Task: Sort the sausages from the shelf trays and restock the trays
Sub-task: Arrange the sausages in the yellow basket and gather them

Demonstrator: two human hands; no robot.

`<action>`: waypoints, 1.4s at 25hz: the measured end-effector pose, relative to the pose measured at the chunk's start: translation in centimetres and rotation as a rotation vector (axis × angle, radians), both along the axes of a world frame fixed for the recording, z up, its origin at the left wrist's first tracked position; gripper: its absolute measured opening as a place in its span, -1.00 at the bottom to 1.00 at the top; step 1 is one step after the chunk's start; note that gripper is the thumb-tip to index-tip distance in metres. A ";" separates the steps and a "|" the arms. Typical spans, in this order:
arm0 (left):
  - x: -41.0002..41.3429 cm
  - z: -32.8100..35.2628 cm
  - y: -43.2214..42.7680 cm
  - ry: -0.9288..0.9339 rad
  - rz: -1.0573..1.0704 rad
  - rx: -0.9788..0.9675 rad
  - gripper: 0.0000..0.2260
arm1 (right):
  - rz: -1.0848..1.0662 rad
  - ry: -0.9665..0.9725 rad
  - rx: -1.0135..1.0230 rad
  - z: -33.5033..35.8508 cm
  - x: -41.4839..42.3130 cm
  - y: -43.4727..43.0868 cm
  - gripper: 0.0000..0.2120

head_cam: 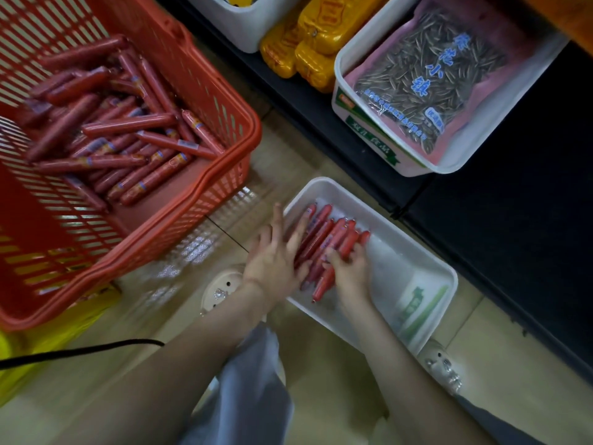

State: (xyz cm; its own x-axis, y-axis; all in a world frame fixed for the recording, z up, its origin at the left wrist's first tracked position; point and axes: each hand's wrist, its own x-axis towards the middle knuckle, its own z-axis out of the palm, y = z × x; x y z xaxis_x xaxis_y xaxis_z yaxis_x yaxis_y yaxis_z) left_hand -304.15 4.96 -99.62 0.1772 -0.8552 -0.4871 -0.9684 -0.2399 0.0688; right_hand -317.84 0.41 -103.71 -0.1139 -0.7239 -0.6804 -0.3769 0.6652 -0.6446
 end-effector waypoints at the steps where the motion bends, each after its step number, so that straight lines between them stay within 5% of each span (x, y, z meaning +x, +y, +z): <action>1: -0.3 -0.1 0.3 -0.046 -0.041 -0.023 -0.27 | 0.055 -0.053 -0.024 0.6 0.7 -0.3 -0.55; 6: 0.4 -0.6 -1.4 -0.109 -0.314 -0.076 -0.22 | 0.291 0.316 -0.095 0.3 0.0 0.1 -0.03; 8: 0.7 -0.9 -2.1 -0.145 -0.376 0.010 -0.22 | 0.430 0.375 -0.109 0.2 -0.9 0.8 -0.05; 14: -0.3 -1.0 -2.2 -0.304 -0.470 0.080 -0.32 | 0.411 0.267 -0.073 0.1 -1.6 1.0 -0.05; 20: -1.1 -1.6 -2.7 -0.110 -0.491 0.086 -0.48 | 0.484 0.169 -0.072 1.4 -2.9 0.5 -0.27; 22: -1.1 -1.5 -2.3 -0.145 -0.537 -0.043 -0.47 | 0.634 0.236 -0.132 1.1 -2.4 1.4 -0.26; 25: 0.1 -1.7 -1.6 -0.263 -0.430 -0.309 -0.48 | 0.859 0.326 -0.187 0.5 -0.7 1.6 -0.51; 28: 2.5 -2.6 -1.2 -0.153 -0.298 -0.341 -0.41 | 0.711 0.254 -0.161 0.5 -0.8 2.0 -0.58; 32: 3.3 -3.6 -1.0 0.101 -0.258 -0.432 -0.38 | 0.329 0.330 -0.151 0.6 -2.9 3.1 -0.32; 35: 3.1 -3.6 -0.8 0.095 -0.280 -0.447 -0.33 | 0.432 0.432 -0.062 -0.3 -1.8 2.8 -0.20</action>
